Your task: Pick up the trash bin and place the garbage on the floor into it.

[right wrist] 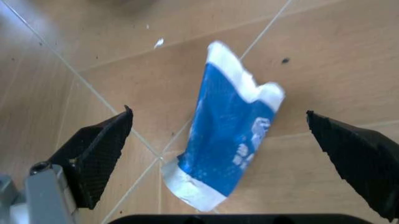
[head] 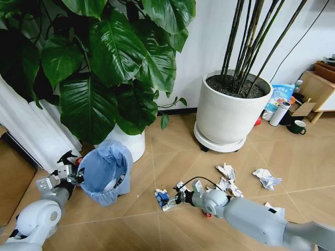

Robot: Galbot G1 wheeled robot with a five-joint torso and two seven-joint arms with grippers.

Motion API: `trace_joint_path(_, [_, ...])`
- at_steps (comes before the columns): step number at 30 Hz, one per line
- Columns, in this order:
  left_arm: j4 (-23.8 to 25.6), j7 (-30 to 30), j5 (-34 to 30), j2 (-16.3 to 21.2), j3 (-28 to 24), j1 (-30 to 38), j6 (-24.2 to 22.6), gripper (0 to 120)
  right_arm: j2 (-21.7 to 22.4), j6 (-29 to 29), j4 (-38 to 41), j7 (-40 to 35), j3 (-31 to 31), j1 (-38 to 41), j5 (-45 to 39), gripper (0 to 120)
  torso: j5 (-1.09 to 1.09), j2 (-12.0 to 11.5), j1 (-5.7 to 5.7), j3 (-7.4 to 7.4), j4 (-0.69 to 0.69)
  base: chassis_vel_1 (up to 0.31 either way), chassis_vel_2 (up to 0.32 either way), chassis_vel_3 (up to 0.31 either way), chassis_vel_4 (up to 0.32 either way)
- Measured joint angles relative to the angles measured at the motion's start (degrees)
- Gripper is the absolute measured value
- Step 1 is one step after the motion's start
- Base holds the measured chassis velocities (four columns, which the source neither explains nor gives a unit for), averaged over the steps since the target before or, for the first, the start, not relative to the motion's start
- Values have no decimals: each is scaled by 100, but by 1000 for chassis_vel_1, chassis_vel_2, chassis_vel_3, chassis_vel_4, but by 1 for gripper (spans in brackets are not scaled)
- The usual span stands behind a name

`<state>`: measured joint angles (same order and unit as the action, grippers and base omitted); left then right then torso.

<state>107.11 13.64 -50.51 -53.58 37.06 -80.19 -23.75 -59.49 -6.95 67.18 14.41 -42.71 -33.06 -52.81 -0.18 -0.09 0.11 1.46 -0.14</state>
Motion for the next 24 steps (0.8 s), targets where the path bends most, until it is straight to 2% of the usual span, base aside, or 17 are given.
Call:
trace_joint_path(3, [6,0,-8,14,19,0,0,0,-203,-106,-242,86,-19,2,0,99,1,0,0,0,0,0,0,0,0])
trace_joint_path(6, [22,1,-20,18,40,-18,0,0,-478,-142,-566,130,-30,2,15,88,1,0,0,0,1,0,0,0,0])
trace_joint_path(7, [22,1,-20,18,40,-18,0,0,-478,-142,-566,130,-30,2,15,88,1,0,0,0,1,0,0,0,0])
trace_joint_path(9, [24,-1,-23,24,52,-29,2,0,-547,-165,-646,91,-63,10,31,77,0,0,0,0,1,0,0,0,0])
trace_joint_path(10, [24,-1,-23,24,52,-29,2,0,-547,-165,-646,91,-63,10,31,77,0,0,0,0,1,0,0,0,0])
trace_joint_path(13, [22,-9,-41,44,63,-21,8,0,-632,-187,-736,34,-74,20,51,61,0,0,0,0,1,0,0,0,0])
trace_joint_path(14, [22,-9,-41,44,63,-21,8,0,-632,-187,-736,34,-74,20,51,61,0,0,0,0,1,0,0,0,0])
trace_joint_path(18, [1,-17,-72,87,67,5,11,0,-636,-190,-772,34,-76,20,71,43,0,0,0,0,0,0,0,0,0])
trace_joint_path(19, [1,-17,-72,87,67,5,11,0,-636,-190,-772,34,-76,20,71,43,0,0,0,0,0,0,0,0,0])
trace_joint_path(23, [-23,-25,-87,102,67,34,13,0,-616,-192,-767,49,-72,21,61,24,0,0,0,0,1,0,0,0,0])
trace_joint_path(24, [-23,-25,-87,102,67,34,13,0,-616,-192,-767,49,-72,21,61,24,0,0,0,0,1,0,0,0,0])
